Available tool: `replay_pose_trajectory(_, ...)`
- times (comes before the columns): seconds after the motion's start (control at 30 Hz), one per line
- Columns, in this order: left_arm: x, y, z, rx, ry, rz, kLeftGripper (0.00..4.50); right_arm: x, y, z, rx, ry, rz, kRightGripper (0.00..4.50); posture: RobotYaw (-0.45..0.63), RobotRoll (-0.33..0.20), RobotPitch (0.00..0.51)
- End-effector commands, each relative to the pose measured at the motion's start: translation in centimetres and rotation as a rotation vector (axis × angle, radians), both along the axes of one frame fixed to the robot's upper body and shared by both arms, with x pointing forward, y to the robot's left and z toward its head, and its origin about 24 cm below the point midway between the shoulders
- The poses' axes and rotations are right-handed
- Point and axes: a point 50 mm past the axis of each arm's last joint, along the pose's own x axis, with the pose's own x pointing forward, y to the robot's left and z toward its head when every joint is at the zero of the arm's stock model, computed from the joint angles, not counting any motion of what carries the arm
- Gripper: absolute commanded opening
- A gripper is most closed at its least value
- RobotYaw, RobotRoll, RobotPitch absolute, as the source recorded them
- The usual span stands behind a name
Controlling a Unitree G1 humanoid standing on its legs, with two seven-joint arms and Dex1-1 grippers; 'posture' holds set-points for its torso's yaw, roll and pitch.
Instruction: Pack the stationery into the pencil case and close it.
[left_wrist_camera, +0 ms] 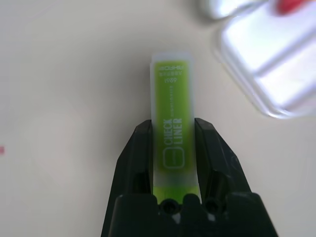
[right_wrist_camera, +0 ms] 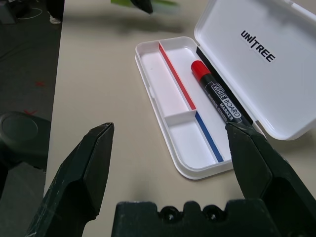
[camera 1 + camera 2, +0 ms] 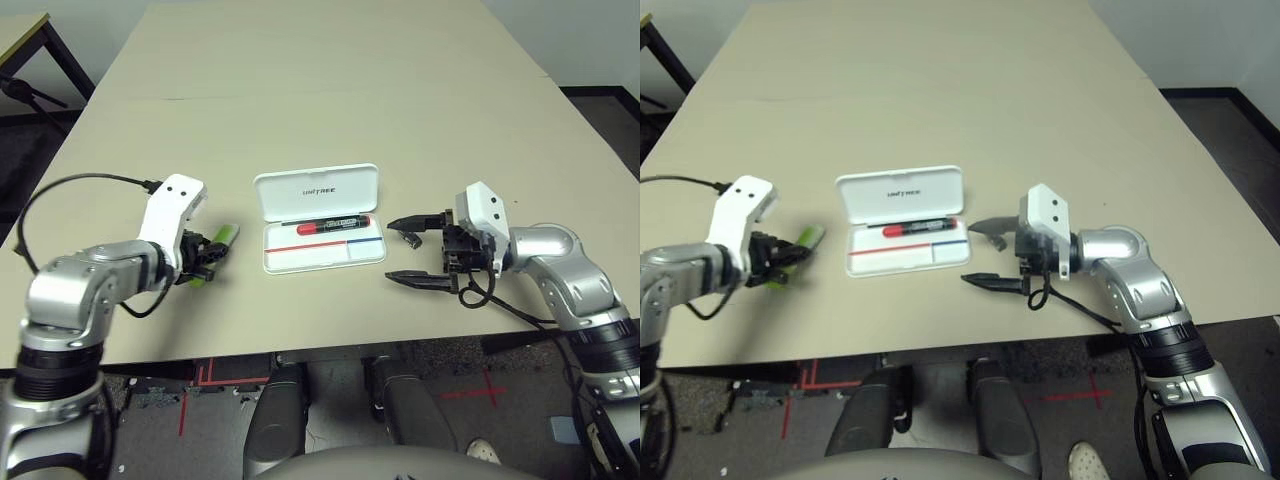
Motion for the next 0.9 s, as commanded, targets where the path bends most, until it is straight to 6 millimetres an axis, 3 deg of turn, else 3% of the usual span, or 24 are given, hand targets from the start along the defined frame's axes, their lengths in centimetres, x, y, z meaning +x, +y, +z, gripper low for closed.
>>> replay_pose_trajectory(0.03,-0.6,-1.5,-0.1,-0.017,0.006,-0.205,1.09,0.1,0.0,-0.2,-0.009,-0.001,0.01,4.5,0.02,0.0,0.163)
replay_pose_trajectory(0.3,-0.3,-4.7,-0.4,0.044,-0.098,-0.568,1.09,0.3,-0.2,-0.2,-0.019,-0.005,0.008,4.5,0.01,0.0,0.157)
replay_pose_trajectory(0.9,3.6,-8.3,-1.2,0.181,-0.174,-0.84,1.09,0.3,-0.3,-0.3,-0.036,-0.016,0.003,4.5,-0.02,0.0,0.152)
